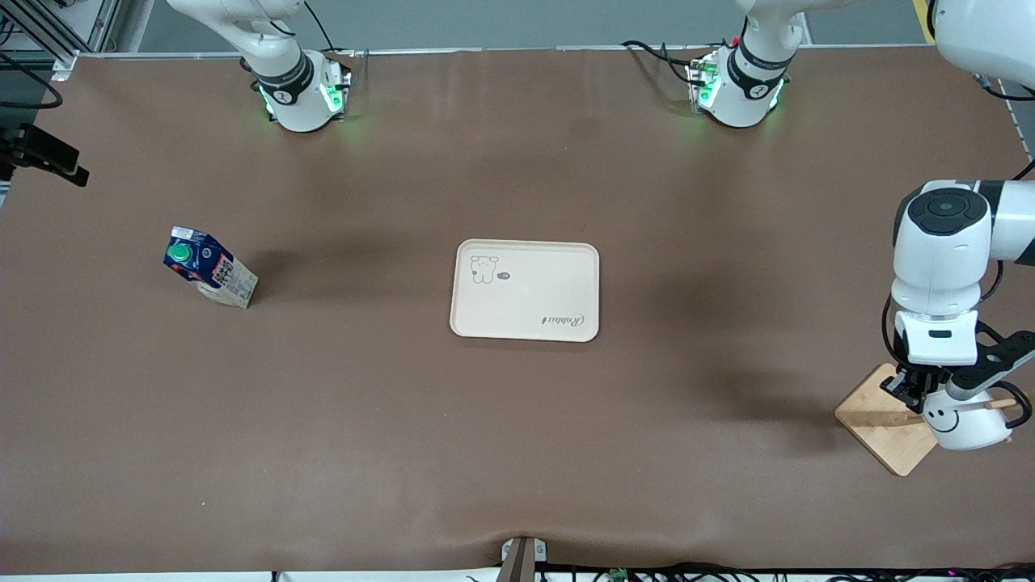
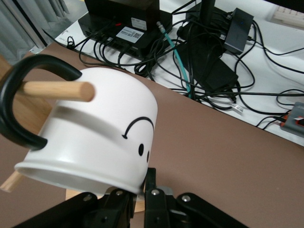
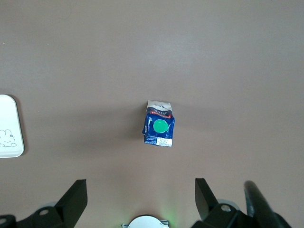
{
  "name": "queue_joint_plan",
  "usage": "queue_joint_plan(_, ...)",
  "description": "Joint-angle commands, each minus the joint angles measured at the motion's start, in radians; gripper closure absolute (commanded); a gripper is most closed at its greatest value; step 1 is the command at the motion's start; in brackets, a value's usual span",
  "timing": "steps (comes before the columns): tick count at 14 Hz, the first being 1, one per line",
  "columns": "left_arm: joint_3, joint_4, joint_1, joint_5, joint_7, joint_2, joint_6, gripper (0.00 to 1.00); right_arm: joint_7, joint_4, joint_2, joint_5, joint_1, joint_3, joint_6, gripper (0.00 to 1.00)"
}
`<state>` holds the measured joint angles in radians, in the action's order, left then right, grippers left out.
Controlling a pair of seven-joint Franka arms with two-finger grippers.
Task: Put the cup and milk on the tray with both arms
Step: 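Close the left gripper on the white mug's rim, then lift the mug off the stand and carry it toward the tray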
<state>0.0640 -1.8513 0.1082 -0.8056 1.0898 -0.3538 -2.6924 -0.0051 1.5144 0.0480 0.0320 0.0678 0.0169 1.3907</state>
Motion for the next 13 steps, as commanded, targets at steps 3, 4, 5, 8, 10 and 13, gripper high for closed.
queue_joint_plan(3, 0.008, -0.002, -0.048, -0.023, 0.002, 0.025, 0.034, 1.00, 0.011, -0.022, -0.011, 0.002, 0.012, -0.006, -0.013, 0.00)
queue_joint_plan(4, 0.010, 0.000, -0.065, -0.023, 0.002, 0.038, 0.069, 1.00, 0.011, -0.022, -0.011, 0.002, 0.012, -0.006, -0.013, 0.00)
queue_joint_plan(5, 0.010, 0.000, -0.079, -0.023, 0.002, 0.048, 0.109, 1.00, 0.011, -0.023, -0.011, 0.002, 0.012, -0.006, -0.013, 0.00)
queue_joint_plan(8, 0.058, -0.002, -0.093, -0.021, -0.002, 0.081, 0.212, 1.00, 0.011, -0.022, -0.011, 0.002, 0.012, -0.006, -0.013, 0.00)
queue_joint_plan(10, 0.105, 0.006, -0.091, -0.006, -0.002, 0.093, 0.276, 1.00, 0.011, -0.022, -0.011, 0.002, 0.014, -0.006, -0.013, 0.00)
queue_joint_plan(13, 0.204, 0.049, -0.093, 0.066, -0.002, 0.095, 0.403, 1.00, 0.011, -0.022, -0.011, 0.002, 0.014, -0.005, -0.013, 0.00)
